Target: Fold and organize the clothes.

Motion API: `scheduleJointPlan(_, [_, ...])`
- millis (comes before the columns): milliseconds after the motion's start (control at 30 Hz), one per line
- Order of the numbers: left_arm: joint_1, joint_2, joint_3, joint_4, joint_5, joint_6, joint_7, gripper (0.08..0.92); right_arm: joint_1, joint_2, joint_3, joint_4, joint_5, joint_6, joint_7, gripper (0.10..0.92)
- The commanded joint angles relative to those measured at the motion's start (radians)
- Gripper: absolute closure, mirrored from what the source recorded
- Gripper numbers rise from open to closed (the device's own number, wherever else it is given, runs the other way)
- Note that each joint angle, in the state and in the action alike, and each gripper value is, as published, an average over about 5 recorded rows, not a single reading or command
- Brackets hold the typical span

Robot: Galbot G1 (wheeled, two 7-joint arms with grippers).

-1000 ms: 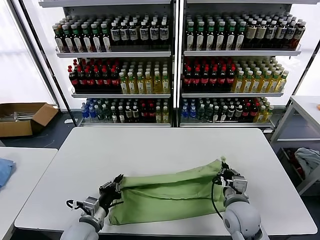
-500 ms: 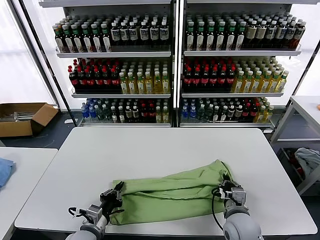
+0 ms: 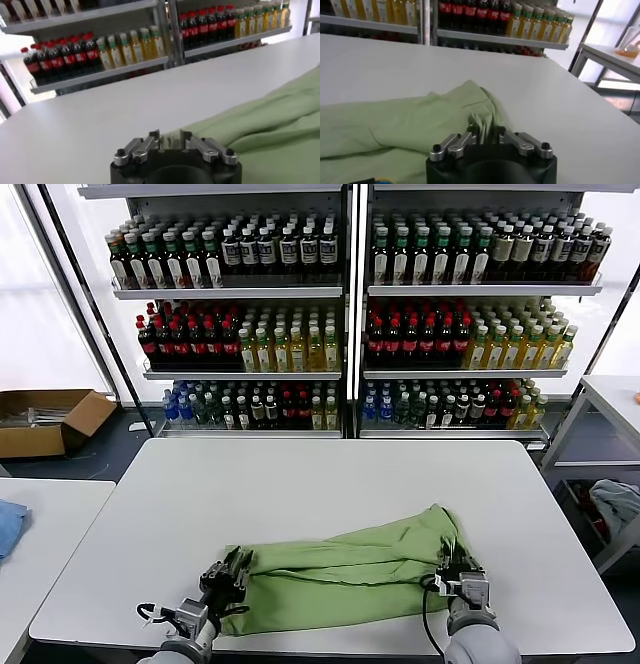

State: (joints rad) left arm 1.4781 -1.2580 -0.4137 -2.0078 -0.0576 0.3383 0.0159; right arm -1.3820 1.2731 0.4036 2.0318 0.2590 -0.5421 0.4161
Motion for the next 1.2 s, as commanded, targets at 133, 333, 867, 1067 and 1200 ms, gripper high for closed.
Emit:
scheduleJointPlan(133, [0.029,-0.068,-0.062,-0.076,0.001,0.03,-0.065,0.516,-0.05,-0.011,0.037,0.215,0.006,0.032,-0.005,0.496])
scheduleJointPlan(333, [0.071,-0.1,-0.072,-0.093,-0.153,0.092,-0.128,0.343,-0.021,-0.021,0.024,0.208,0.015,0.029,-0.009,0.323])
scheduleJointPlan(867, [0.079,-0.145,-0.054,-0.042,-0.203,0.105,-0.128,0.177,-0.025,-0.032,0.004,0.199,0.019,0.035,-0.013,0.203])
scheduleJointPlan(1067, [0.075,-0.147,-0.057,0.0,-0.201,0.101,-0.118,0.282,-0.024,-0.033,0.007,0.2,0.021,0.036,-0.015,0.203])
scheduleJointPlan(1200, [0.08,-0.148,-0.058,0.018,-0.2,0.099,-0.11,0.394,-0.022,-0.035,0.01,0.202,0.024,0.037,-0.017,0.203])
